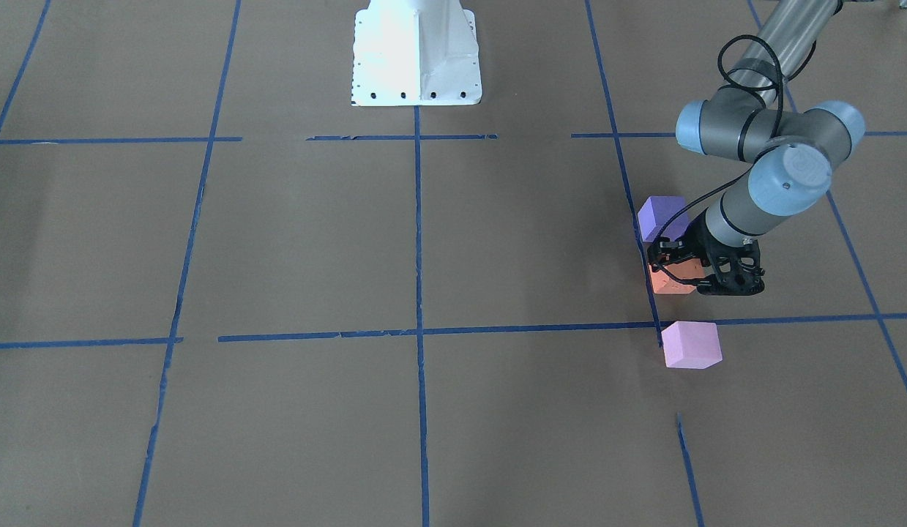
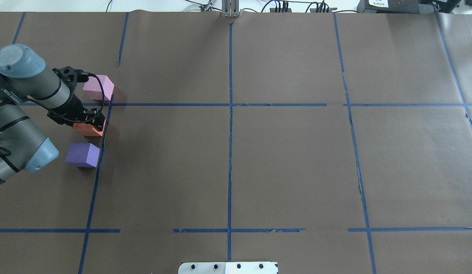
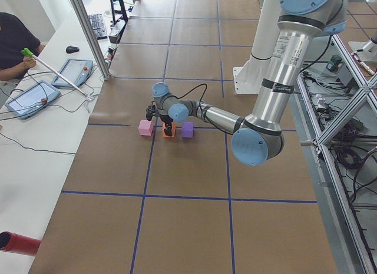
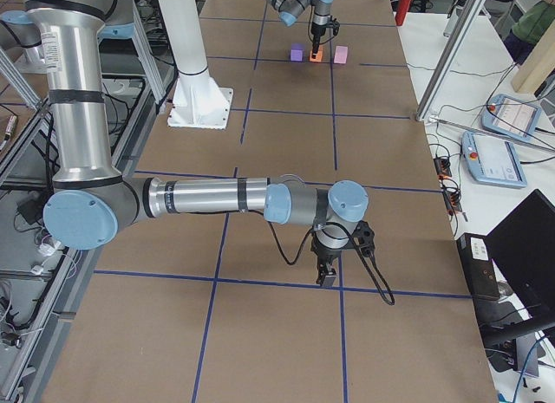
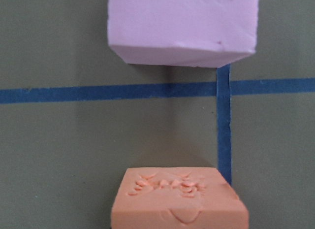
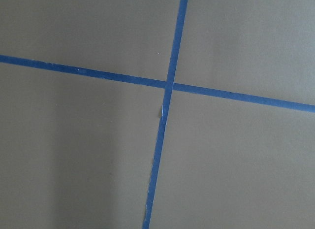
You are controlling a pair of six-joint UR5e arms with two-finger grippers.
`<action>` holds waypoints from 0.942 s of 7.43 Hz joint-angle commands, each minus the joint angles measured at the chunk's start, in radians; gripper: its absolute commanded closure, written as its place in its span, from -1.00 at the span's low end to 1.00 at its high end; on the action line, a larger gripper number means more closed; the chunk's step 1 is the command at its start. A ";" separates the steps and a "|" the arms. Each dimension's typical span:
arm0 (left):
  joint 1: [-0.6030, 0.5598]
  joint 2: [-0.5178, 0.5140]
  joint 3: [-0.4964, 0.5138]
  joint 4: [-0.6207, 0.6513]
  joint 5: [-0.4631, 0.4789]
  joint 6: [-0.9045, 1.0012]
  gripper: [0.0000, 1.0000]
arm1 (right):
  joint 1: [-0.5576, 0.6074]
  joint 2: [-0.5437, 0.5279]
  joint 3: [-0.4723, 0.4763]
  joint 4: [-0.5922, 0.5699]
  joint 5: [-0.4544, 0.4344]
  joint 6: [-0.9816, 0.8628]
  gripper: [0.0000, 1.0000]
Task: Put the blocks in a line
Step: 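Lower the orange cube into line between the pink and purple cubes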
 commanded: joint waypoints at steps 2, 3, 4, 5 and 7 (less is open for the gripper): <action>0.000 0.004 -0.006 0.002 0.003 -0.002 -1.00 | 0.000 0.000 0.000 0.000 0.000 0.000 -1.00; -0.003 0.006 -0.010 0.003 0.008 -0.002 -1.00 | 0.000 0.000 0.000 0.000 0.000 0.000 -1.00; -0.011 0.011 -0.018 0.006 0.009 -0.002 -1.00 | 0.000 0.000 0.000 0.000 0.000 0.000 -1.00; -0.032 0.008 -0.035 0.012 0.003 -0.005 -1.00 | 0.000 0.000 0.000 0.000 0.000 0.000 -1.00; -0.057 0.006 -0.056 0.026 -0.004 -0.006 -1.00 | 0.000 0.000 0.000 0.000 0.000 0.000 -1.00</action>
